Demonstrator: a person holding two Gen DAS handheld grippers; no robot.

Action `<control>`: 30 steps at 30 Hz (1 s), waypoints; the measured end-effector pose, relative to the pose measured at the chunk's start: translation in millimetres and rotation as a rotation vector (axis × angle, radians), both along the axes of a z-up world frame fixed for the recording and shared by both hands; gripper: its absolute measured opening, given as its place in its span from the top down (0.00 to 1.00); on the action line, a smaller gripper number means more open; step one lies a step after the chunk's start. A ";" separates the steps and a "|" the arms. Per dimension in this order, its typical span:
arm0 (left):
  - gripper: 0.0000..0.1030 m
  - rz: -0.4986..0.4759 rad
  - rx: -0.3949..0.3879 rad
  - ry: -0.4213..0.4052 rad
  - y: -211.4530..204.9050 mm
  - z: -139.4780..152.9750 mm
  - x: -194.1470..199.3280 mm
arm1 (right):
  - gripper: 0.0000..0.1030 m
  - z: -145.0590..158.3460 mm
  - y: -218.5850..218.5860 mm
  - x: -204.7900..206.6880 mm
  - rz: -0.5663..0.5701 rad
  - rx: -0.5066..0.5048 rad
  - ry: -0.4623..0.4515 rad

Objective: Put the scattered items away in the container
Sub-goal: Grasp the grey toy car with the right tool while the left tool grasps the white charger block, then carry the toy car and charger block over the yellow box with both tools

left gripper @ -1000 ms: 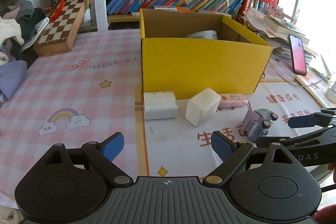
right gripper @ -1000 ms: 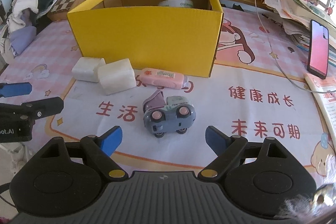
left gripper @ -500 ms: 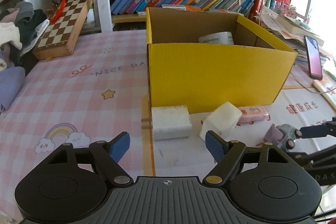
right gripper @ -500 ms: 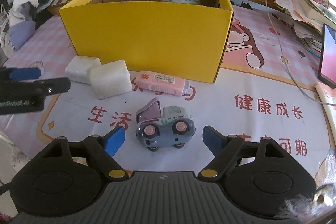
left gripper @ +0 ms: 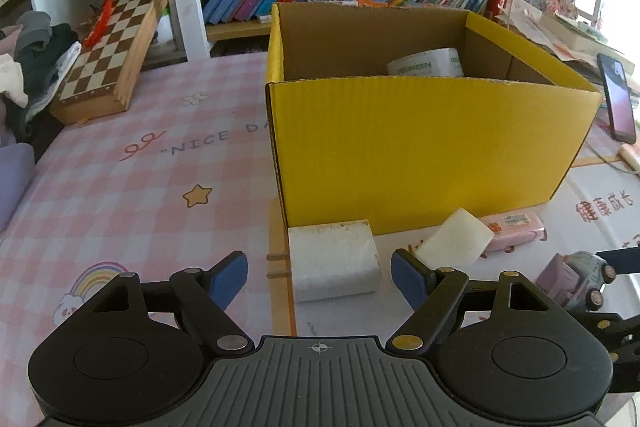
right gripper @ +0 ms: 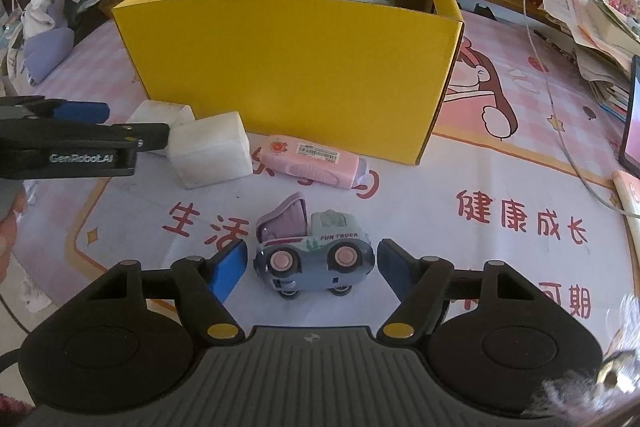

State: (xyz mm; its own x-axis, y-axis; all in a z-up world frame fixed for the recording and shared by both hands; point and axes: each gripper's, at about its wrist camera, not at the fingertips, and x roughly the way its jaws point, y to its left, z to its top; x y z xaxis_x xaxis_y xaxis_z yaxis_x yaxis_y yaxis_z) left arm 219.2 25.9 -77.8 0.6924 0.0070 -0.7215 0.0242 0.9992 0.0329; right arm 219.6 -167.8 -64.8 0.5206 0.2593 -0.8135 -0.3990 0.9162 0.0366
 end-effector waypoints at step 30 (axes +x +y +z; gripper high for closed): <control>0.34 0.005 -0.045 0.059 8.4 -14.3 8.8 | 0.40 1.9 -9.5 -1.1 -0.003 0.026 0.005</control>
